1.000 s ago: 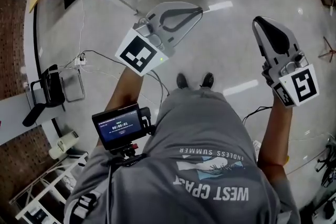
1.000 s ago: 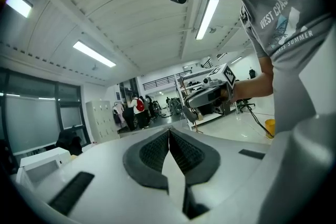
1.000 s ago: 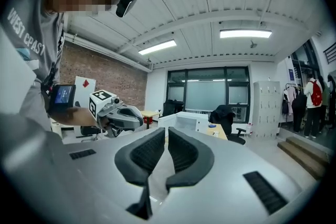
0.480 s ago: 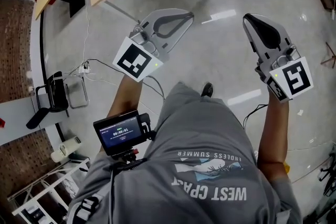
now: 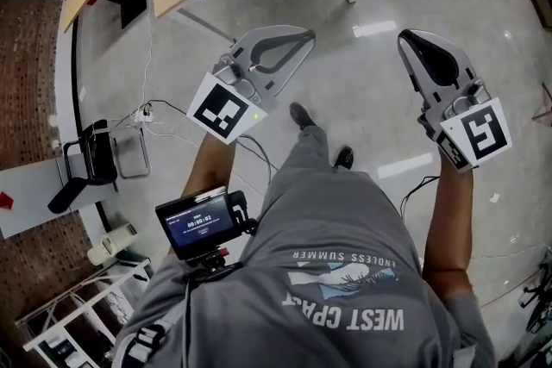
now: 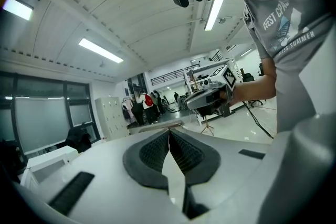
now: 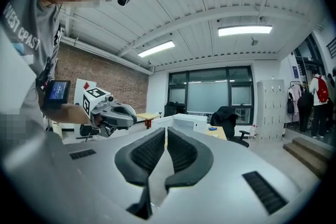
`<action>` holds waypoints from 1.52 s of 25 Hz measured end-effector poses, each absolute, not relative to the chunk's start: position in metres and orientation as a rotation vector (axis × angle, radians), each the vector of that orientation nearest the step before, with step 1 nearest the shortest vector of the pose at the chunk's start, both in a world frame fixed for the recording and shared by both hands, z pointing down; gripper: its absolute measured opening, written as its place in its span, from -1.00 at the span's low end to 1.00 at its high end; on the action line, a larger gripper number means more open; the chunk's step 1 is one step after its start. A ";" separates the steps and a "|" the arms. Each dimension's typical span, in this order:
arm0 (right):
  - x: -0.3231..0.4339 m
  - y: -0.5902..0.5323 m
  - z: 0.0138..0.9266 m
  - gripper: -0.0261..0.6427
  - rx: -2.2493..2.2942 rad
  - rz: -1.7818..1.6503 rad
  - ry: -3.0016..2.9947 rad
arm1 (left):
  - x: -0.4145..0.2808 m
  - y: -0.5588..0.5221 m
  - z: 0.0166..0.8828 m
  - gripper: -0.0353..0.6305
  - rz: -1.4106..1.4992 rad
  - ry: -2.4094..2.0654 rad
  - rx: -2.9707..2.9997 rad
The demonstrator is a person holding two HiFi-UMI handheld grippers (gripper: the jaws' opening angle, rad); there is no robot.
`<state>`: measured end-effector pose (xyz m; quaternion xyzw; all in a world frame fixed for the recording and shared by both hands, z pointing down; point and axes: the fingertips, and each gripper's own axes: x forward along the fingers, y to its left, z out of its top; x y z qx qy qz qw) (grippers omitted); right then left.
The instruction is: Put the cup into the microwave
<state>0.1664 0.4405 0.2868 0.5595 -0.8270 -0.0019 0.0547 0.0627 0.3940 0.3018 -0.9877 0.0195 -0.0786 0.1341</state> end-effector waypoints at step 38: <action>0.132 0.143 0.263 -0.86 1.746 -0.009 -2.406 | 0.018 0.093 0.280 -0.83 -0.055 0.073 -2.868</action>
